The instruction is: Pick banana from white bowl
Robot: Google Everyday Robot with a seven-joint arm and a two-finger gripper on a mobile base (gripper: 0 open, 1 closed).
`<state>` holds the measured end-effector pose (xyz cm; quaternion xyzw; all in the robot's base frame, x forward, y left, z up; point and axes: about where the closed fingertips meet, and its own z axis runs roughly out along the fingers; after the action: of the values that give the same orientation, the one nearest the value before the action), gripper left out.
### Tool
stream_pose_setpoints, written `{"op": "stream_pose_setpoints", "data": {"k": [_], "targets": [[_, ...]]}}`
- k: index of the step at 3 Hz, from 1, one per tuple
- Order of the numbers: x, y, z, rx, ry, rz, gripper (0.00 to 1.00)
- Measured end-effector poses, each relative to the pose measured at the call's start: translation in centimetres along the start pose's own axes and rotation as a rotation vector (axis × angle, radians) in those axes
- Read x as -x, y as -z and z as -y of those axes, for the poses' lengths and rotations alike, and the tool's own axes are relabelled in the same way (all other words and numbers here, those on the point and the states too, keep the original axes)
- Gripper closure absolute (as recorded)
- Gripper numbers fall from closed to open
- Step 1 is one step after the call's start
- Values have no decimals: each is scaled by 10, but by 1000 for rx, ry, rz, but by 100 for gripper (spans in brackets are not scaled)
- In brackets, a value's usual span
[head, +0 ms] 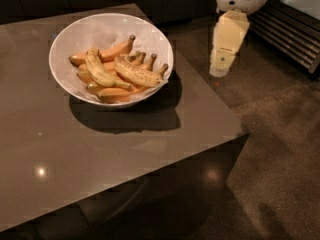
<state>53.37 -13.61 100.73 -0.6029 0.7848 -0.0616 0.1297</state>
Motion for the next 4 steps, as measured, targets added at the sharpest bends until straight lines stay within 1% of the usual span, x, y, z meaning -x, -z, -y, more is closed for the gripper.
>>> {"op": "stream_pose_setpoints", "data": {"k": [1, 2, 3, 4], "targets": [[13, -3, 5, -24, 9, 32, 0], [24, -5, 10, -33, -20, 67, 0], [48, -27, -3, -1, -25, 25, 0], [52, -27, 1, -14, -24, 40, 0]]}}
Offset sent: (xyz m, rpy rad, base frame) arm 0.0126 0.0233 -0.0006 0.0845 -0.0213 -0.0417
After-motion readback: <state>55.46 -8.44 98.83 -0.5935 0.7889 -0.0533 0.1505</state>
